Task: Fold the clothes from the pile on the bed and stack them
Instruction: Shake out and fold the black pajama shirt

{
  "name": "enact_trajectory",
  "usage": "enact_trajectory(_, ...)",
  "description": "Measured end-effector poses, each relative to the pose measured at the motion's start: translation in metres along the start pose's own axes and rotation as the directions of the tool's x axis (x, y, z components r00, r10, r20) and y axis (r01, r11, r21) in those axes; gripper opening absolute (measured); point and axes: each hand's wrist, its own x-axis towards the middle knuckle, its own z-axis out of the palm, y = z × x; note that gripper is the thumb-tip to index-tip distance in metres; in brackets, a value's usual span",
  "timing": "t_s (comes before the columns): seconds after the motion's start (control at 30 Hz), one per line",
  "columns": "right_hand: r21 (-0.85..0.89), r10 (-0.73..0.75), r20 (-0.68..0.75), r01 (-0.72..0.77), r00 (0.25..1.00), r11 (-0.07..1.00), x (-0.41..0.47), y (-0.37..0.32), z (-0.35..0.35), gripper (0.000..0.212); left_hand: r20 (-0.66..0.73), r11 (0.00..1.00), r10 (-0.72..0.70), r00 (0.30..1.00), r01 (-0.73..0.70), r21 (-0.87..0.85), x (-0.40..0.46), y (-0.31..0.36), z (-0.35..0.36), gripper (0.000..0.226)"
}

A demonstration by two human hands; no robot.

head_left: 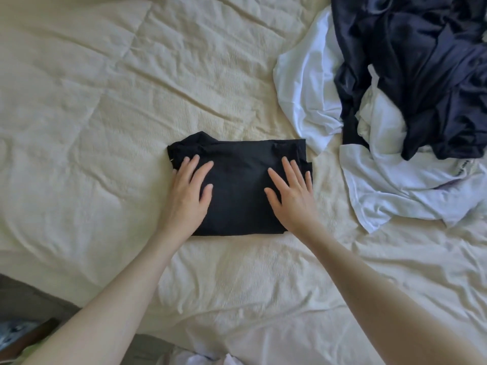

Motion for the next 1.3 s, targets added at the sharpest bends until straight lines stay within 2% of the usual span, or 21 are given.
enact_trajectory(0.03,0.135,0.11,-0.092,-0.097,0.99,0.986,-0.006,0.002,-0.006,0.048,-0.111,0.996,-0.071,0.991,0.064,-0.062,-0.006,-0.002,-0.005,0.045)
enact_trajectory(0.07,0.311,0.28,-0.136,-0.227,0.95,0.923,-0.009,0.005,-0.012,0.048,-0.164,0.976,-0.19,0.968,0.167,-0.14,-0.011,-0.007,-0.009,0.046)
enact_trajectory(0.1,0.499,0.468,-0.086,-0.369,0.879,0.784,-0.011,0.009,-0.018,0.05,-0.143,0.915,-0.351,0.925,0.307,-0.26,-0.014,-0.012,-0.013,0.048)
enact_trajectory(0.13,0.649,0.616,0.06,-0.499,0.786,0.574,-0.01,0.016,-0.025,0.052,-0.048,0.795,-0.517,0.854,0.459,-0.397,-0.016,-0.016,-0.016,0.05)
enact_trajectory(0.17,0.74,0.67,0.244,-0.581,0.701,0.339,-0.007,0.023,-0.032,0.053,0.088,0.633,-0.637,0.766,0.584,-0.509,-0.015,-0.02,-0.018,0.052)
enact_trajectory(0.2,0.761,0.64,0.411,-0.631,0.649,0.151,-0.004,0.033,-0.037,0.05,0.204,0.497,-0.684,0.7,0.652,-0.572,-0.014,-0.024,-0.021,0.052)
enact_trajectory(0.23,0.732,0.577,0.521,-0.677,0.629,0.078,-0.001,0.041,-0.043,0.046,0.276,0.422,-0.688,0.671,0.68,-0.6,-0.012,-0.028,-0.022,0.052)
enact_trajectory(0.27,0.688,0.526,0.578,-0.719,0.624,0.098,0.003,0.048,-0.048,0.048,0.327,0.38,-0.669,0.667,0.686,-0.621,-0.009,-0.032,-0.025,0.049)
enact_trajectory(0.37,0.585,0.436,0.631,-0.763,0.641,0.275,0.016,0.06,-0.06,0.049,0.453,0.299,-0.576,0.68,0.692,-0.657,0.002,-0.036,-0.033,0.037)
enact_trajectory(0.43,0.572,0.379,0.663,-0.763,0.646,0.301,0.024,0.056,-0.067,0.042,0.524,0.284,-0.53,0.667,0.721,-0.631,0.01,-0.037,-0.037,0.038)
enact_trajectory(0.5,0.578,0.38,0.669,-0.769,0.638,0.274,0.028,0.047,-0.07,0.036,0.527,0.313,-0.527,0.666,0.729,-0.608,0.014,-0.033,-0.039,0.039)
enact_trajectory(0.7,0.705,0.541,0.516,-0.688,0.664,0.172,0.028,0.02,-0.068,0.019,0.352,0.426,-0.593,0.725,0.653,-0.627,0.01,-0.016,-0.044,0.028)
enact_trajectory(0.87,0.726,0.486,0.547,-0.676,0.681,0.13,-0.01,0.019,-0.094,0.007,0.302,0.445,-0.586,0.752,0.61,-0.656,-0.019,0.01,-0.076,0.027)
enact_trajectory(1.1,0.772,0.459,0.538,-0.632,0.707,0.067,-0.098,0.039,-0.144,0.008,0.249,0.523,-0.496,0.832,0.515,-0.679,-0.071,0.08,-0.116,0.014)
enact_trajectory(1.3,0.811,0.482,0.494,-0.584,0.724,0.045,-0.183,0.071,-0.191,0.007,0.234,0.558,-0.402,0.885,0.44,-0.704,-0.117,0.154,-0.116,0.013)
